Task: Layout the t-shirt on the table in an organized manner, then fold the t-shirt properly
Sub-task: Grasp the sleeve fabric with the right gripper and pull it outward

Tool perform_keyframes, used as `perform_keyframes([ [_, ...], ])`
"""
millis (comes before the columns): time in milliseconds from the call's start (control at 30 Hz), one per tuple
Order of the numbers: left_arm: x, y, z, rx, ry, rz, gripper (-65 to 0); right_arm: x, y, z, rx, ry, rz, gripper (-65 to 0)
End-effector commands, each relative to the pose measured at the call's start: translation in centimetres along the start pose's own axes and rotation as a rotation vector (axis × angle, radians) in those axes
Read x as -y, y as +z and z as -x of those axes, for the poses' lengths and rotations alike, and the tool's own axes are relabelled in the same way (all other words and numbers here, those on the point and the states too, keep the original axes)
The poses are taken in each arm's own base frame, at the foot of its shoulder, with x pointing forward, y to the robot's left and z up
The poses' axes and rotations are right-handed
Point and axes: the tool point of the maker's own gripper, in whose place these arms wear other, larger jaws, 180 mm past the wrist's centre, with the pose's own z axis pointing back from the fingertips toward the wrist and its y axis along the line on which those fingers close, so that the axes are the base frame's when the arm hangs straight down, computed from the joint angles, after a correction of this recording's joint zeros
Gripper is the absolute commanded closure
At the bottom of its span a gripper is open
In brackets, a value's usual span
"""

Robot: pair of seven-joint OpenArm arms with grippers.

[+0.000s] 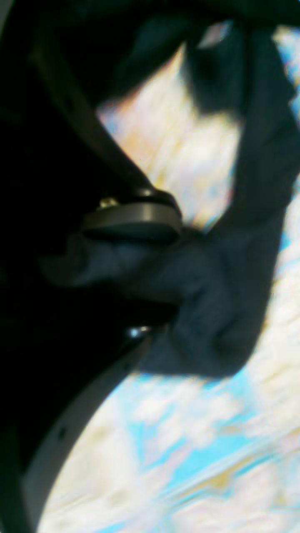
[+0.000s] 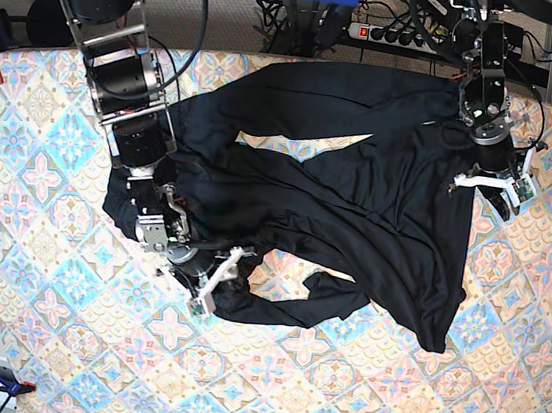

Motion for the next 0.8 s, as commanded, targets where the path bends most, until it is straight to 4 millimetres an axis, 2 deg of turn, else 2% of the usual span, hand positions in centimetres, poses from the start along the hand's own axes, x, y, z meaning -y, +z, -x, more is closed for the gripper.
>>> perform_keyframes([
  [0,0.2,-0.1,-1.7,0.059,-0.006,0.011,-11.8,0.1,0.0,-2.6,0.057,0.032,0.001,-22.5],
  [100,0.2,-0.1,-1.7,0.060,-0.007,0.012,-11.8,-3.4,-0.9,-2.0,0.041,0.110,-0.061,-9.1],
  [167,0.2,-0.1,-1.6,0.057,-0.005,0.011,-11.8,-3.7,-1.0,-2.3,0.058,0.126,-0.067,0.0],
  [300,0.2,-0.1,-1.5,0.054,-0.007,0.010,-11.8,-3.4,-0.9,-4.1,0.090,0.134,-0.059,-0.2],
  [467,-0.1,0.1,-1.1,0.047,-0.018,0.008,-11.8,-2.7,-0.4,-9.6,0.215,0.159,-0.035,0.0],
  [600,-0.4,0.2,-1.0,0.043,-0.030,0.006,-11.8,0.1,0.3,-13.3,0.285,0.152,0.103,-0.1],
  [700,-1.2,0.2,-1.0,0.044,-0.033,-0.013,-11.8,1.8,0.9,-14.9,0.309,0.147,0.177,-0.1],
  [767,-1.4,0.2,-1.0,0.044,-0.033,-0.018,-11.8,3.3,1.3,-15.0,0.306,0.192,0.250,-0.1],
])
